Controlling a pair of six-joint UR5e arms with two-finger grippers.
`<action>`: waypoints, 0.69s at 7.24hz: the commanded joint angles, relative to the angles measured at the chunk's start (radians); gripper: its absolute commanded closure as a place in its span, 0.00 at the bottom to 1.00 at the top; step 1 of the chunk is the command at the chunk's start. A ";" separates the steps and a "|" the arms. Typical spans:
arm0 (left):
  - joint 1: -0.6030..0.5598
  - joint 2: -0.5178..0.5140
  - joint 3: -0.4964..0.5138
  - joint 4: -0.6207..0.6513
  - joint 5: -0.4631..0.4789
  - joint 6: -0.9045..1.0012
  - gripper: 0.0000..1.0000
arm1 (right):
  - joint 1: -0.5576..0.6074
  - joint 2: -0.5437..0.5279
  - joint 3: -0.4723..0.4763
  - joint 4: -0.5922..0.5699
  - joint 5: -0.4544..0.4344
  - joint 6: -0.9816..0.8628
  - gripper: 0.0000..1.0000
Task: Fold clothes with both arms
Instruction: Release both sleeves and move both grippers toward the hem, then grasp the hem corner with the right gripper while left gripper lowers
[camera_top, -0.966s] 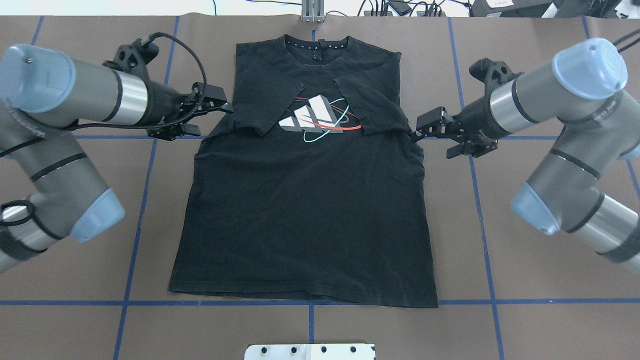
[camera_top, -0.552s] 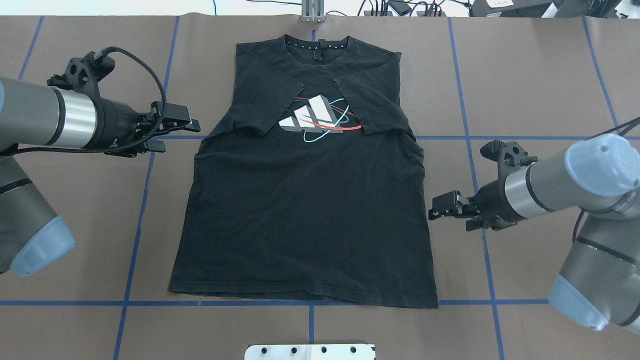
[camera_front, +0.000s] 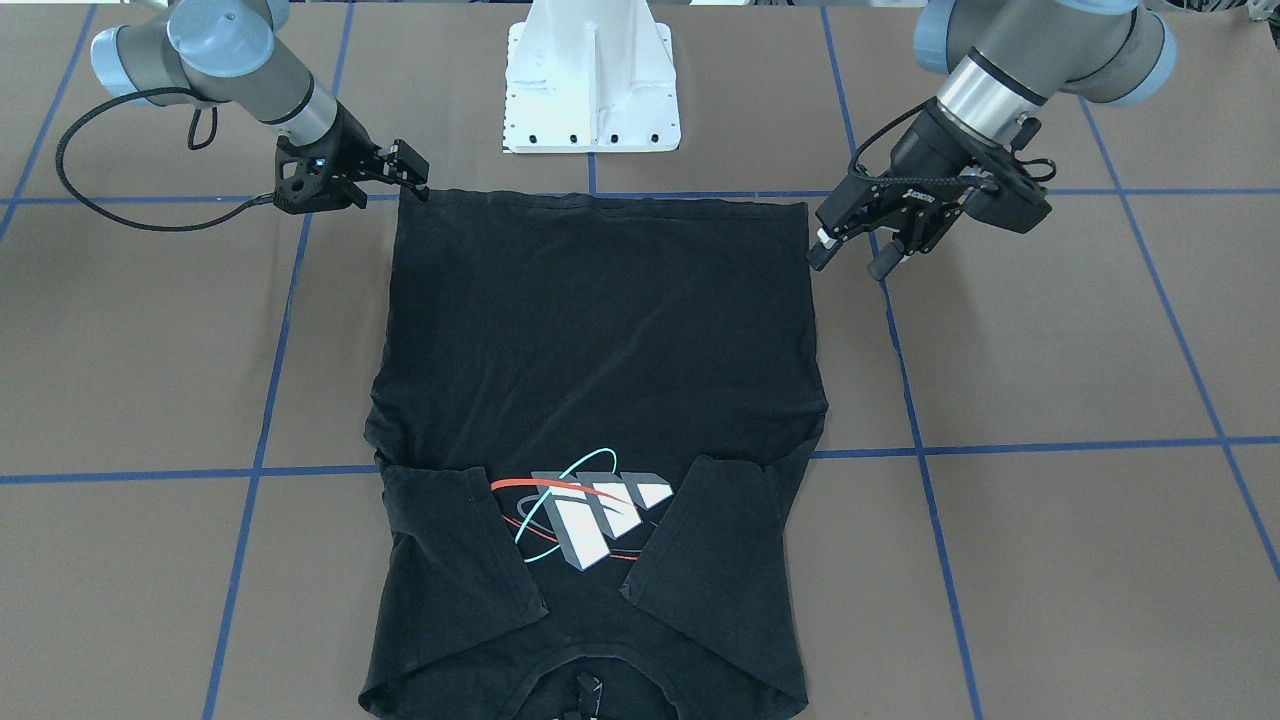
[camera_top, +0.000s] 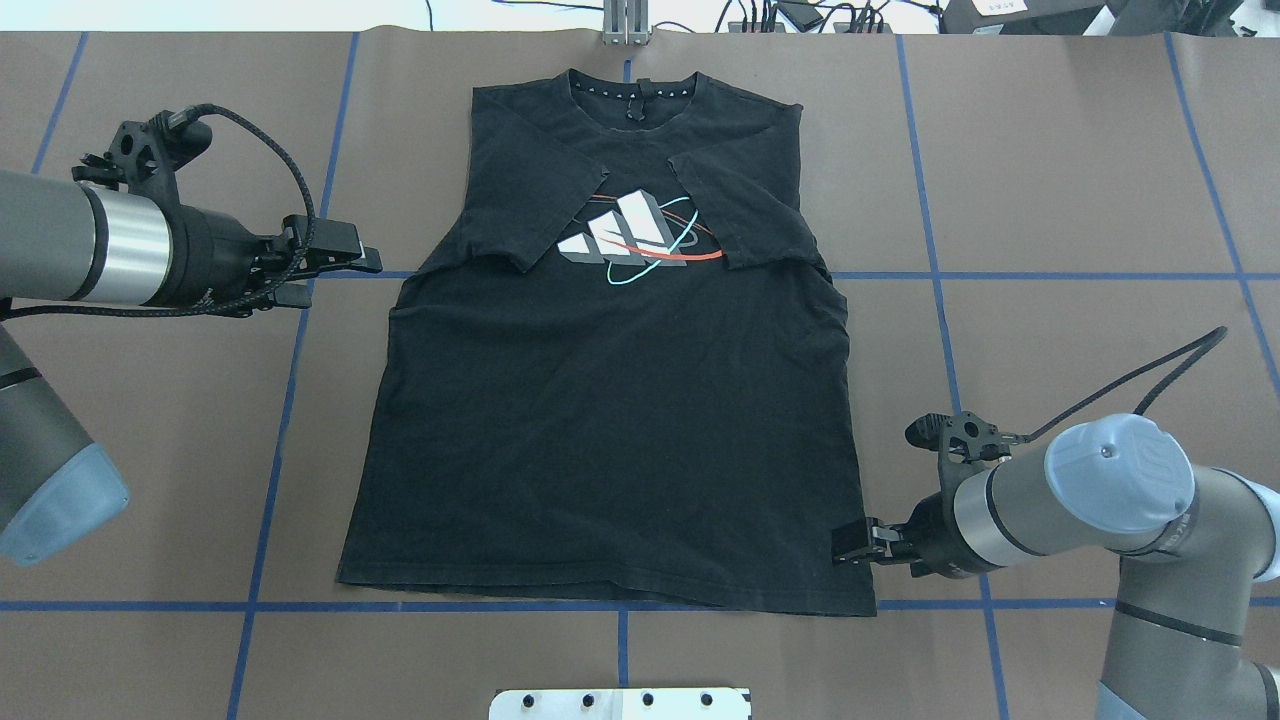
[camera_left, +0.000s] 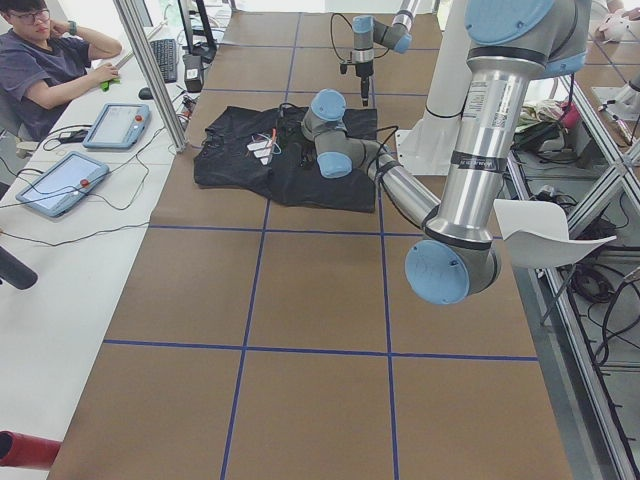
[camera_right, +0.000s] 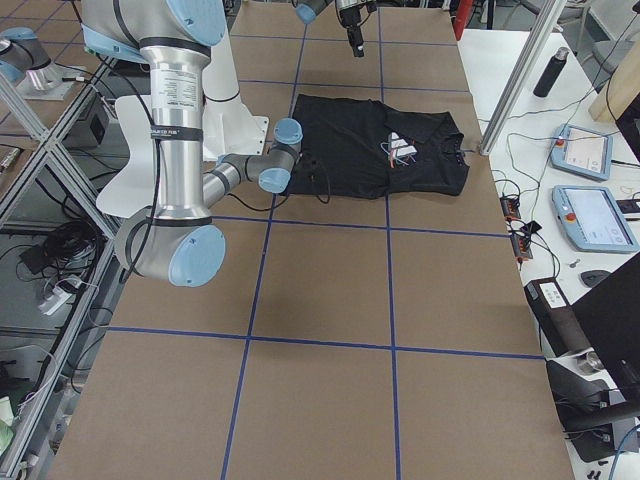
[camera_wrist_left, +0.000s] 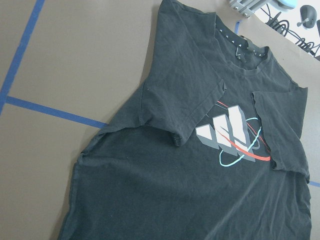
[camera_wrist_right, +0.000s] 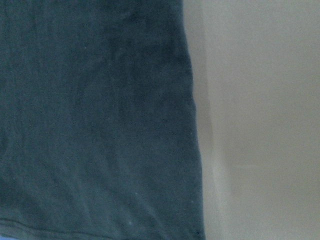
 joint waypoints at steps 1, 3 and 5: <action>-0.001 0.003 0.001 0.000 0.002 0.007 0.01 | -0.034 -0.002 -0.002 -0.016 -0.005 0.004 0.12; -0.003 0.006 0.001 0.000 0.002 0.007 0.01 | -0.057 0.001 -0.005 -0.027 -0.007 0.006 0.22; -0.003 0.006 0.001 0.000 0.002 0.007 0.00 | -0.071 0.010 -0.010 -0.041 -0.005 0.006 0.22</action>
